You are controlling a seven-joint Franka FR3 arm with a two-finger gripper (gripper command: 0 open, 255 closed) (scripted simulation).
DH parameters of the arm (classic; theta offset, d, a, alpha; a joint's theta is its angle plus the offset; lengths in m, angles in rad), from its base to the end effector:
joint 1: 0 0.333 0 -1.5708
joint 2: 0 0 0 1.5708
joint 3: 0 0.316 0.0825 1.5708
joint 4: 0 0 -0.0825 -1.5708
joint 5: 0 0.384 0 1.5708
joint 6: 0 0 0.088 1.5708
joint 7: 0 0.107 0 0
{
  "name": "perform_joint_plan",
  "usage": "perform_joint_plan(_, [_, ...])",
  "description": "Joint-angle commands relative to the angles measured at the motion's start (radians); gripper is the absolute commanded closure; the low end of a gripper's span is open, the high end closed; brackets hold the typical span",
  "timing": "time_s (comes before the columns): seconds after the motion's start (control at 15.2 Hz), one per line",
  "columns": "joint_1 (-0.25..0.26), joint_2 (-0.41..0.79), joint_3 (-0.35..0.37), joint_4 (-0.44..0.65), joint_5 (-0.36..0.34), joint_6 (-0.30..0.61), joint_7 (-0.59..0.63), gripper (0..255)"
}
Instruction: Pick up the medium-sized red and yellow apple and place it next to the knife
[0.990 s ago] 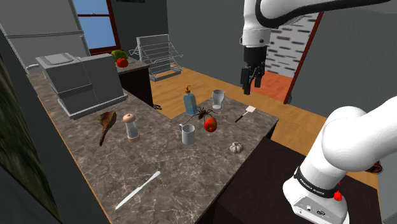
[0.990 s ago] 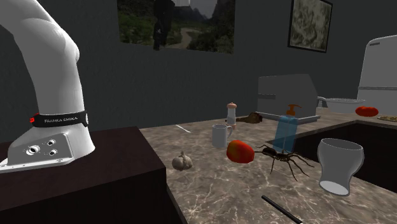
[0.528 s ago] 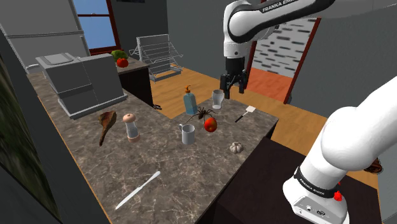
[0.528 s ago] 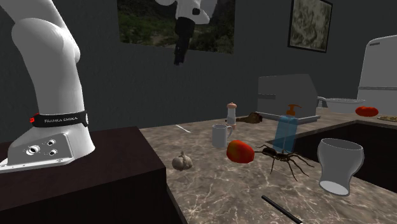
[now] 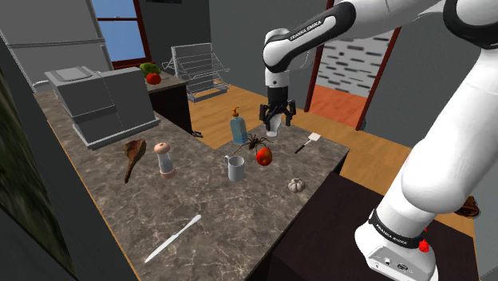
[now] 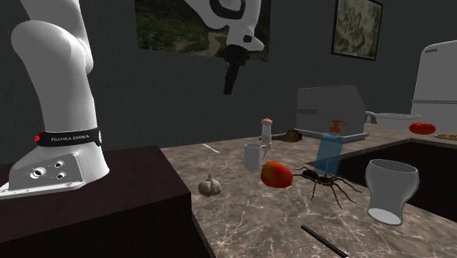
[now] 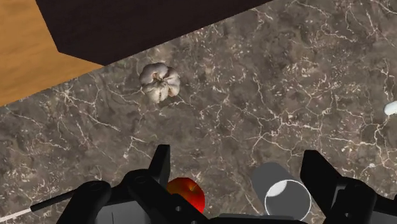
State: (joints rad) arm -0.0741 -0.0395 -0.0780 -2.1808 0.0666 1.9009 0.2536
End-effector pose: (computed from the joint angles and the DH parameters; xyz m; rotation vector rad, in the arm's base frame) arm 0.4927 -0.0708 0.3893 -2.9959 0.6613 0.3753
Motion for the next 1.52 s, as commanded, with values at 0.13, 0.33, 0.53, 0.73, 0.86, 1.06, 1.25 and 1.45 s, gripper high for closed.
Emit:
perform_joint_plan(0.13, [-0.020, 0.161, -0.020, 0.105, 0.030, 0.040, 0.051, 0])
perform_joint_plan(0.33, [-0.036, 0.276, -0.033, 0.187, 0.058, 0.060, 0.087, 0])
perform_joint_plan(0.53, [-0.056, 0.390, -0.047, 0.277, 0.087, 0.072, 0.121, 0])
perform_joint_plan(0.73, [-0.078, 0.504, -0.058, 0.373, 0.118, 0.076, 0.154, 0])
perform_joint_plan(0.86, [-0.096, 0.579, -0.065, 0.442, 0.139, 0.074, 0.177, 0])
perform_joint_plan(1.06, [-0.125, 0.692, -0.073, 0.551, 0.169, 0.066, 0.213, 0])
perform_joint_plan(1.25, [-0.157, 0.807, -0.081, 0.670, 0.198, 0.050, 0.252, 0])
perform_joint_plan(1.45, [-0.194, 0.925, -0.087, 0.800, 0.225, 0.027, 0.294, 0])
